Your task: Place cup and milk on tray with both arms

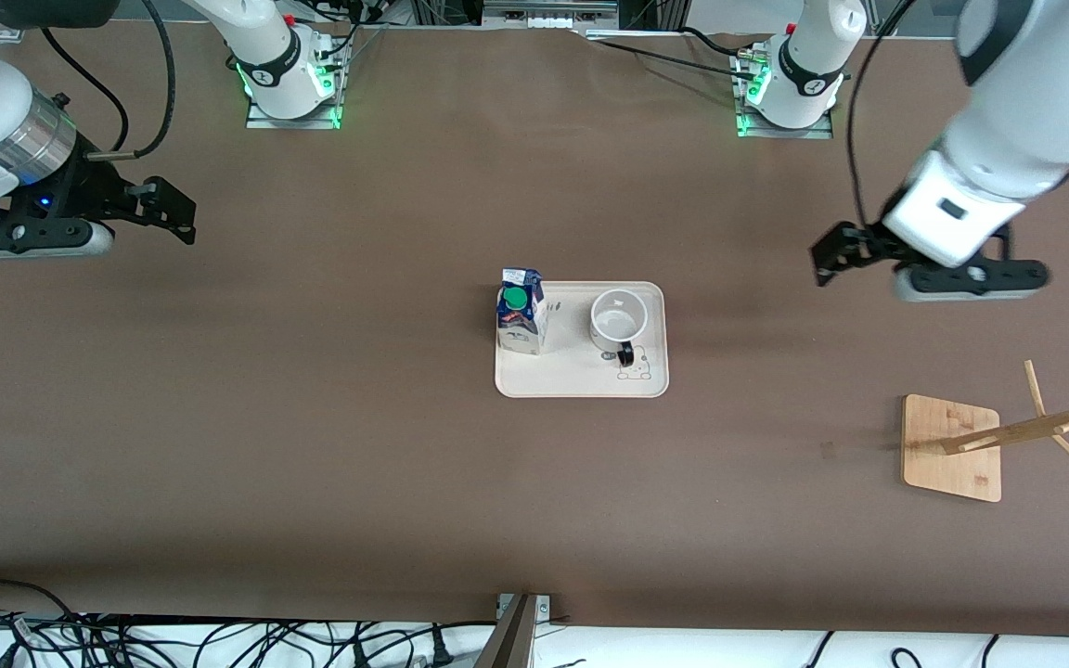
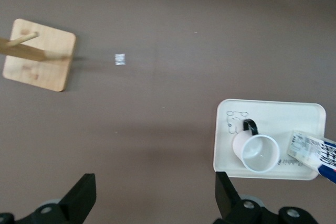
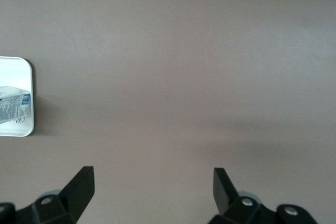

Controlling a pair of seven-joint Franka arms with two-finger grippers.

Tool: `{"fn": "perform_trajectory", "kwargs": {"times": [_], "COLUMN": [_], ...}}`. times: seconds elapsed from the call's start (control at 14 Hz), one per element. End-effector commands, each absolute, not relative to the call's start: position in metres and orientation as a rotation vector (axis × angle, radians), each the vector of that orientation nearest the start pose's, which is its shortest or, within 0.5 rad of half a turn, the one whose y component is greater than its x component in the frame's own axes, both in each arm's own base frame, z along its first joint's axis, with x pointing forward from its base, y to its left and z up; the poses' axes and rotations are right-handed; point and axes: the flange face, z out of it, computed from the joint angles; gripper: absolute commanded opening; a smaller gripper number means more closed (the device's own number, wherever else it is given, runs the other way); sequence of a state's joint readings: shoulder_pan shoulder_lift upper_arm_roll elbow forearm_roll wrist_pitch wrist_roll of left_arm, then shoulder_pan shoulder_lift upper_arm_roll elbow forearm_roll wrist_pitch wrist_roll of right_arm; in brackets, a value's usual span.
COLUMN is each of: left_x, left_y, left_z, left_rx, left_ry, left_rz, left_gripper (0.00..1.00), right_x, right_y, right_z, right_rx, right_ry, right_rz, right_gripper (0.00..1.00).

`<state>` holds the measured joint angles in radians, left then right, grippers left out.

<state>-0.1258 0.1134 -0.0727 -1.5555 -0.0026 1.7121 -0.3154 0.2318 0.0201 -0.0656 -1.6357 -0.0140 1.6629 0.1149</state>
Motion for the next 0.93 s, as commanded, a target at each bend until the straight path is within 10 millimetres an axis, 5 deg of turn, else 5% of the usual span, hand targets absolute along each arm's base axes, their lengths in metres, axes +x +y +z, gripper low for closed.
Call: {"fn": "perform_trajectory", "kwargs": {"times": [0.0, 0.36, 0.86], "left_x": [0.581, 0.582, 0.587], "left_y": [-0.079, -0.047, -0.047], "left_z": [0.584, 0.582, 0.577], "left_rx": [-3.143, -3.152, -3.179], "left_ry": [-0.257, -0.042, -0.037], "left_rz": [-0.033, 0.033, 0.049], "left_gripper": [1.00, 1.00, 1.00], "right_x": [0.562, 0.562, 0.562], "right_y": [0.093, 0.094, 0.095], "right_z": [0.597, 0.597, 0.597], "right_rx": [-3.164, -3.166, -3.161], "right_ry": [-0.083, -0.086, -0.088], "right_rz": [-0.030, -0.028, -0.029], "right_gripper": [1.00, 1.00, 1.00]}}
